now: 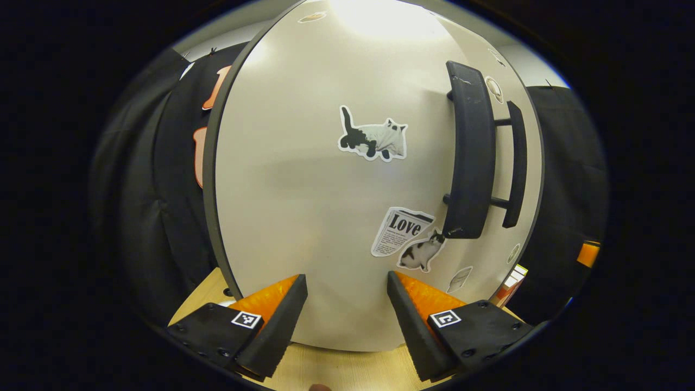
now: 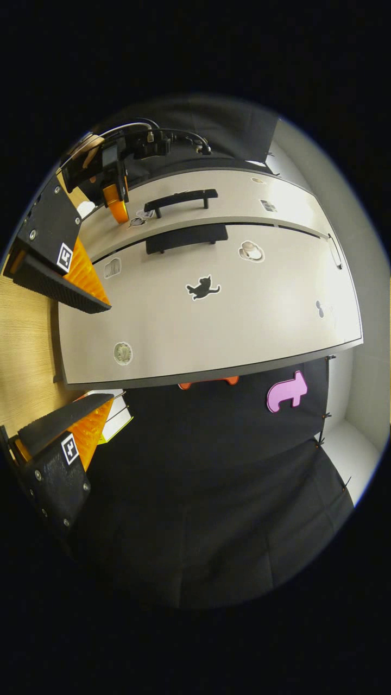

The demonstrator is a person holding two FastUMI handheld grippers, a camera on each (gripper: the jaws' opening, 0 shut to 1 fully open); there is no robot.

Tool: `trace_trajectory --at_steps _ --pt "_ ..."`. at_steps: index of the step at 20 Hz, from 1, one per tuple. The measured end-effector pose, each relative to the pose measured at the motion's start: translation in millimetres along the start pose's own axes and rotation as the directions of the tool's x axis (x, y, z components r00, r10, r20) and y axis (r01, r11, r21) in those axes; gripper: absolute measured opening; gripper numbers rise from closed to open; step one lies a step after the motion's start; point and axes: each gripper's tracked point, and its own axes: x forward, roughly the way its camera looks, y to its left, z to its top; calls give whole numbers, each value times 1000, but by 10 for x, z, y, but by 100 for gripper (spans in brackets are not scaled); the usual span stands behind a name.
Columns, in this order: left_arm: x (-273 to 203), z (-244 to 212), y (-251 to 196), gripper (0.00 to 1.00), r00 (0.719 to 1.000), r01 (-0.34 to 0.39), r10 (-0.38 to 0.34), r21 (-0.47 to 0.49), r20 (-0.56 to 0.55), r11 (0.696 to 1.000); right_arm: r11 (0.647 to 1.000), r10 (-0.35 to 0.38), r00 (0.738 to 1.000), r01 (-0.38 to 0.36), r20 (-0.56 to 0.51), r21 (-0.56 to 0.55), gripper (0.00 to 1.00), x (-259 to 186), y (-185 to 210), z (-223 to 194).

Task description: Grab one shoe with the right hand and put it into the shoe cabinet, grab the other shoe with the left hand and put it into the shoe cabinet; then close the right door with the right hand and the left door with the left hand.

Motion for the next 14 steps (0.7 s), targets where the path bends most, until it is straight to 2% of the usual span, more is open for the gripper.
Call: trace_trajectory --at_steps 3,7,11,14 --pt "-309 114 64 97 1000 3 -4 -17 -11 1000 999 21 999 -20 33 -32 92 12 60 307" --pt "-826 602 277 97 1000 0 1 -22 31 1000 998 54 997 -52 63 -48 92 -116 148 709" --pt "-1328 1235 636 97 992 -44 44 0 121 999 997 69 992 -64 105 -51 92 -303 205 1112" --pt "-1715 1636 999 97 977 -105 98 25 188 994 997 67 989 -60 130 -58 92 -448 189 1349"
